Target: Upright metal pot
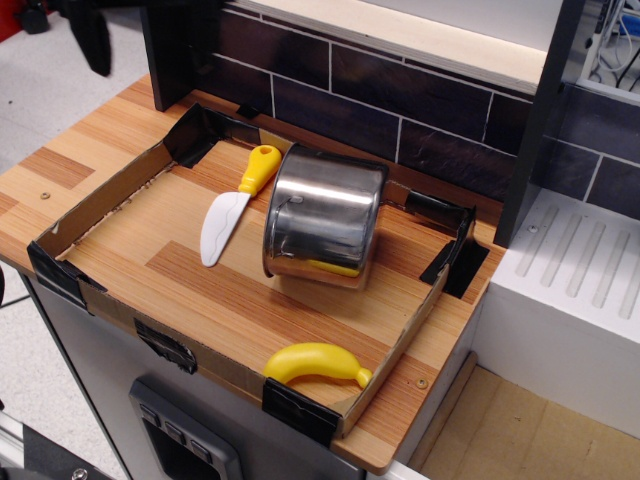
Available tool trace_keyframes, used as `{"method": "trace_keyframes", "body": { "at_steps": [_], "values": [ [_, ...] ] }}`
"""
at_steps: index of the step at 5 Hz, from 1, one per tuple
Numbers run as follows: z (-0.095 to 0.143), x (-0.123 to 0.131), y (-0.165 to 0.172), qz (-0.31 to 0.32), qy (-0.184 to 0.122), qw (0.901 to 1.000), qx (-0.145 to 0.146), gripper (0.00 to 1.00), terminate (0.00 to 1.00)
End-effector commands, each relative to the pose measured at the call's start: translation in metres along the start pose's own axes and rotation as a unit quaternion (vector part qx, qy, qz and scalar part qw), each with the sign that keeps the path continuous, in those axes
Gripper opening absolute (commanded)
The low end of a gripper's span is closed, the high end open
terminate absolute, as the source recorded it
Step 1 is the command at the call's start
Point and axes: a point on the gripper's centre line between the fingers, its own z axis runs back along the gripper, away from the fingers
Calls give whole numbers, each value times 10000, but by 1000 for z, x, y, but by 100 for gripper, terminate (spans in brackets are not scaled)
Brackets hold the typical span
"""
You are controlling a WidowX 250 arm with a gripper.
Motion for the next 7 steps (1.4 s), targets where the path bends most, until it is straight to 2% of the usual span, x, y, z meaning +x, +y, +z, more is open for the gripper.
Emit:
{"method": "trace_keyframes", "body": {
  "at_steps": [1, 2, 3, 4, 5, 6, 7],
  "values": [
    [8, -44, -14, -1453, -35, 9873, -645, 100, 0],
    [-9, -50, -21, -1636, -631, 9793, -1010, 100, 0],
    [-20, -52, -27, -1807, -1029, 9690, -1335, 100, 0],
    [-23, -48, -31, -1923, -1042, 9643, -1494, 100, 0],
    [-27, -44, -35, -1963, -750, 9649, -1573, 100, 0],
    [-35, -41, -35, -1976, -518, 9675, -1488, 100, 0],
    [-43, -38, -36, -1907, -522, 9704, -1386, 100, 0]
  ]
}}
